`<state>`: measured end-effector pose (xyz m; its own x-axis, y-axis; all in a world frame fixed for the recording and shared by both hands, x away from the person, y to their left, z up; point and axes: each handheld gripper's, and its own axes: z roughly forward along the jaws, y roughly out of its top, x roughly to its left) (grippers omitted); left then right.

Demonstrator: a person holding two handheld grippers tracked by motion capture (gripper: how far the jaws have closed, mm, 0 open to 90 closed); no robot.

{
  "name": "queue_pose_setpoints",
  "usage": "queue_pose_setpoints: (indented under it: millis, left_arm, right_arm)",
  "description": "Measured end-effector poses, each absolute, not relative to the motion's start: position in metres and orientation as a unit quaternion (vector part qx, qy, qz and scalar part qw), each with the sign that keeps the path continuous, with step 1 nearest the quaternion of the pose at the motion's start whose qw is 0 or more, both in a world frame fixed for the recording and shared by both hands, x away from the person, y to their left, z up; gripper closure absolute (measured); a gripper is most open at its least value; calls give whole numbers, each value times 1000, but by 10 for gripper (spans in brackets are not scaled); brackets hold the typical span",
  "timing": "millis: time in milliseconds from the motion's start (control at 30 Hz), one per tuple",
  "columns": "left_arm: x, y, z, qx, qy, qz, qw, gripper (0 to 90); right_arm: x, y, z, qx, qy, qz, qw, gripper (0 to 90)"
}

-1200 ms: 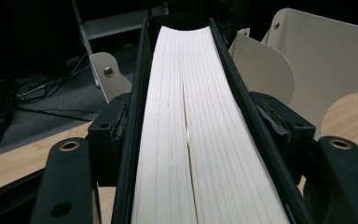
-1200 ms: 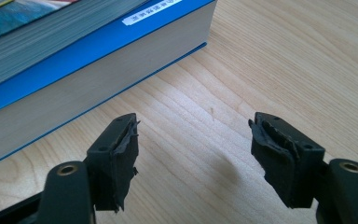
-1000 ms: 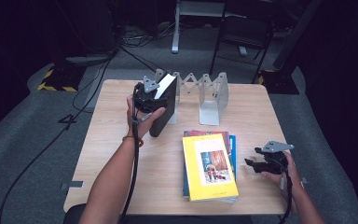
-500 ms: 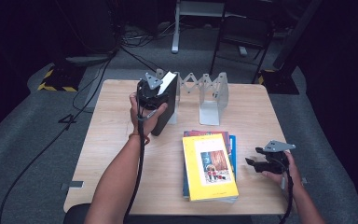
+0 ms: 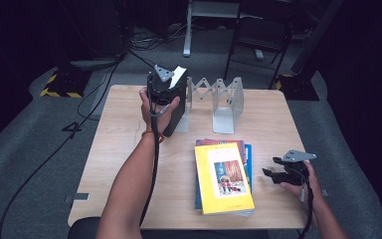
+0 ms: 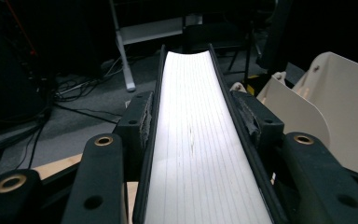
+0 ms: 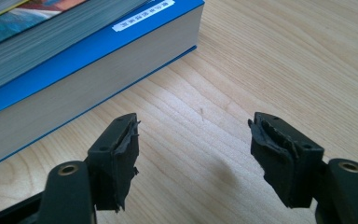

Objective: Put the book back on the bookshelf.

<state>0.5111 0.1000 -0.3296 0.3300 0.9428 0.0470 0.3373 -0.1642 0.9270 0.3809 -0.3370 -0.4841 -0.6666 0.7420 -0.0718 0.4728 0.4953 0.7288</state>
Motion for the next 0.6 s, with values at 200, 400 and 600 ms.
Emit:
queue_pose_setpoints:
  millis: [200,400,600]
  left_arm:
    - [525,95,-341,670,488,344,441,524]
    - [533,92,-345,657,497,360,439,523]
    - [536,92,-347,645,499,370,446,523]
  right_arm:
    - [380,-335,-485,358,845,350,189,328]
    - [380,-335,-485,355,845,354,187,328]
    - [379,-335,-485,355,845,354,187,329]
